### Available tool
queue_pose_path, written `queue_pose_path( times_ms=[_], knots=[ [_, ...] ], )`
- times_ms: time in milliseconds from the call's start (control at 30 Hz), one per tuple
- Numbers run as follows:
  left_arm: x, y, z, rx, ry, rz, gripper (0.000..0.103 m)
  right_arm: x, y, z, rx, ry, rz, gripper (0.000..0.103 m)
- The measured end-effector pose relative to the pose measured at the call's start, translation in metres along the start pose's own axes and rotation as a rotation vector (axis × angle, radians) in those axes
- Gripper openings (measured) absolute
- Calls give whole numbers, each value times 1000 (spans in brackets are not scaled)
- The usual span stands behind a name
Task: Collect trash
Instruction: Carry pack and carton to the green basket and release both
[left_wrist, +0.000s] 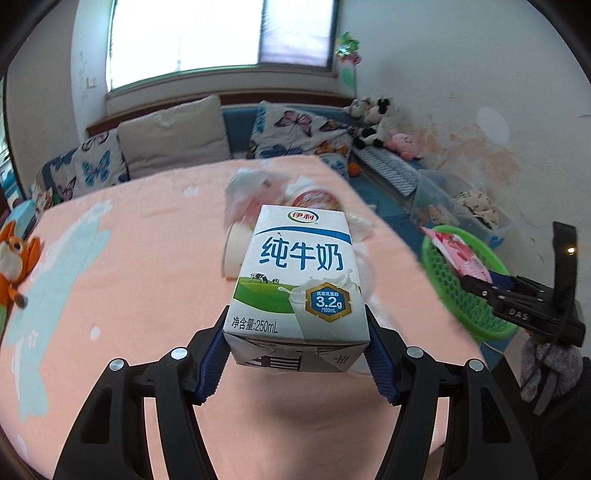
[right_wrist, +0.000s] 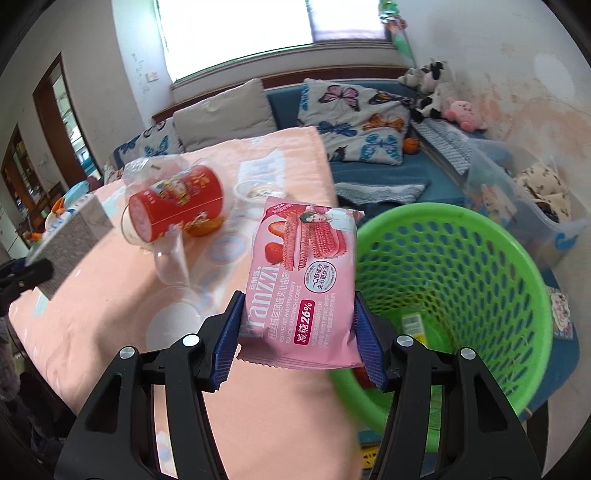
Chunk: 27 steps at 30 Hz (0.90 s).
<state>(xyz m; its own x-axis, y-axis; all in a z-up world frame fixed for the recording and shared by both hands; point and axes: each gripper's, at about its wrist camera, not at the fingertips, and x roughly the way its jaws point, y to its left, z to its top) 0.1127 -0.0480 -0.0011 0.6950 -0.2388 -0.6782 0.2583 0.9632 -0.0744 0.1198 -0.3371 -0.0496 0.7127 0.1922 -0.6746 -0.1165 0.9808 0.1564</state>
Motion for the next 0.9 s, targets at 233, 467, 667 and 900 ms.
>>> queue_pose_path(
  times_ms=[233,467,667,900],
  knots=[
    [-3,-37,24,89,-20,-101,63,-14,-35,-5,66,-5,-70,58],
    [19,-80,39,170,1,-182,63,-21,-77,-9,127,4,-156,58],
    [42,-111,50,217,30,-221,63,-13,-103,-15,167,36,-198,59],
    [63,-139,57,272,63,-239,63,-2,-125,-23,211,63,-231,67]
  ],
)
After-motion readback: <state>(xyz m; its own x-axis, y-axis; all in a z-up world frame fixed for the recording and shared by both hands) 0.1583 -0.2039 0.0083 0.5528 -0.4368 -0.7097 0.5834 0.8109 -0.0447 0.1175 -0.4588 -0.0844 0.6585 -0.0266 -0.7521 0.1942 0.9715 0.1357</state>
